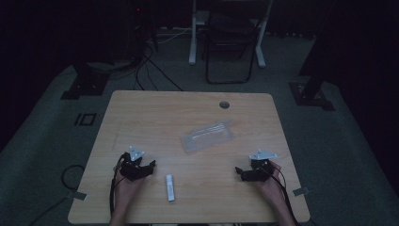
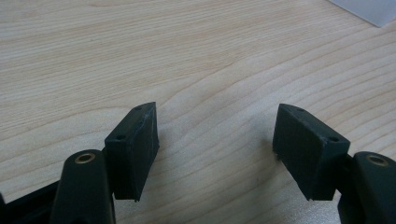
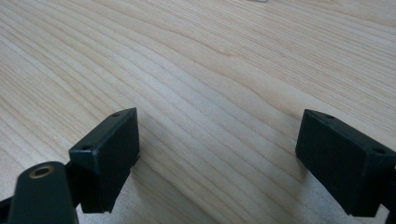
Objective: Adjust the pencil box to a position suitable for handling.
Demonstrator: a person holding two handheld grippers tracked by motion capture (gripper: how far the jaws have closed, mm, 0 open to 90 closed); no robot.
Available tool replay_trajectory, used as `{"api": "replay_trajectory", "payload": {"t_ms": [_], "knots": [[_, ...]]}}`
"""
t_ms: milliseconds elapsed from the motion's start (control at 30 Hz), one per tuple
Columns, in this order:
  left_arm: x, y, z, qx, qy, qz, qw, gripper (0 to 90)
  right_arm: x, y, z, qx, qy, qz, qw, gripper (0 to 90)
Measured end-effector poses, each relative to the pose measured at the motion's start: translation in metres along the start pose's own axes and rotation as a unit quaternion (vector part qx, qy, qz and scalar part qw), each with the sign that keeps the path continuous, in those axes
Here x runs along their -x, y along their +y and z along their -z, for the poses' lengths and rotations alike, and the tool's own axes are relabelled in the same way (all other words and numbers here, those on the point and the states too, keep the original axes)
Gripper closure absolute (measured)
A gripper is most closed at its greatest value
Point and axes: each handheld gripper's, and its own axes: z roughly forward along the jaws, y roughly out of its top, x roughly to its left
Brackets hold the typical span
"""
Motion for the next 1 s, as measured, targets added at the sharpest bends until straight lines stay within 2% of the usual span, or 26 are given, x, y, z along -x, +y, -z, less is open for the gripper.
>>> {"api": "replay_trajectory", "payload": {"t_ms": [67,100,233,533,700,1000], "knots": [[0.000,0.000,0.000,0.000,0.000,0.000,1.0000,31.6,0.000,0.000,0.001,-0.001,-0.001,-0.001,1.0000,16.4],[0.000,0.000,0.000,0.000,0.000,0.000,1.0000,31.6,-0.002,0.002,0.003,-0.005,-0.003,-0.004,1.0000,25.3],[0.000,0.000,0.000,0.000,0.000,0.000,1.0000,31.6,-0.010,0.007,0.009,0.013,-0.011,0.009,0.9998,28.6],[0.000,0.000,0.000,0.000,-0.001,-0.001,1.0000,31.6,-0.017,0.014,0.019,0.025,-0.013,0.019,0.9994,33.2],[0.000,0.000,0.000,0.000,-0.001,-0.001,1.0000,31.6,-0.024,0.020,0.027,0.037,-0.014,0.033,0.9987,34.2],[0.000,0.000,0.001,-0.001,-0.002,-0.003,1.0000,31.6,-0.027,0.025,0.033,0.050,-0.015,0.035,0.9980,34.0]]}}
